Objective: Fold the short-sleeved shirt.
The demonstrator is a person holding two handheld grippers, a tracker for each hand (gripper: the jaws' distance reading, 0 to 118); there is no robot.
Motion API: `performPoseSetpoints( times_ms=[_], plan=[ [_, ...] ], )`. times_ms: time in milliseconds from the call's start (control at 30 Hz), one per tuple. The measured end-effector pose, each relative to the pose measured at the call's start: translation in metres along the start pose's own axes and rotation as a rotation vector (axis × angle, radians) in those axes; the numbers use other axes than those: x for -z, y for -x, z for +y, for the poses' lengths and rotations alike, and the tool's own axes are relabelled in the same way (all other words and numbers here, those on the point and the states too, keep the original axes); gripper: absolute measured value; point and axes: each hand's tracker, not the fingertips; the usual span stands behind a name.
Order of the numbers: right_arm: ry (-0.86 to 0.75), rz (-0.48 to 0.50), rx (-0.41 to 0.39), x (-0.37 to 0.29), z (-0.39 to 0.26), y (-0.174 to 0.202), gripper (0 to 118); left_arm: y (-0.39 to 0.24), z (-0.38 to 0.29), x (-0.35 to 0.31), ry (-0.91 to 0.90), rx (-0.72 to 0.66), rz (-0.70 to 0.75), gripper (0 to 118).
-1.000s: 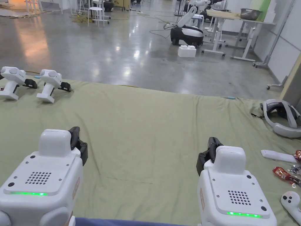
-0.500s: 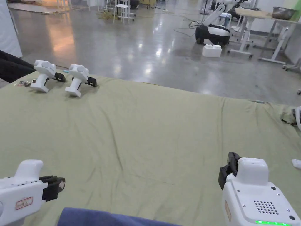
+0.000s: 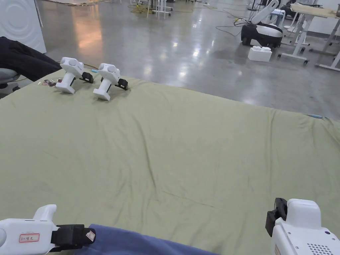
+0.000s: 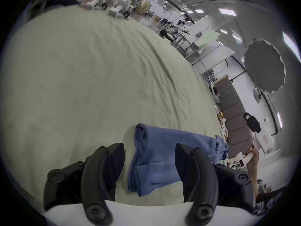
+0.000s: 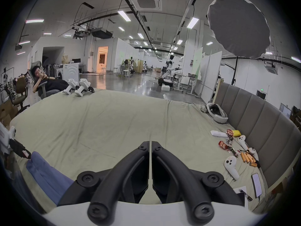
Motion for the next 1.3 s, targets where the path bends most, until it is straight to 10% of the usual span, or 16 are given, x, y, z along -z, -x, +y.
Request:
performPoseSetpoints(
  times_ms=[500,633,1300],
  plan=[
    [0.067,0.019,0.026,0.001,-0.011,-0.002,4,0.032,0.003,0.025,0.049,-0.275,-0.299,69],
    [0.071,0.027,0.026,-0.001,-0.012,0.003,4,0.02,-0.005,0.033,0.092,-0.251,-0.189,22],
    [0.071,0.046,0.018,-0.003,-0.011,-0.008,4,-0.034,0.043,-0.059,-0.036,-0.068,0.04,12]
  ],
)
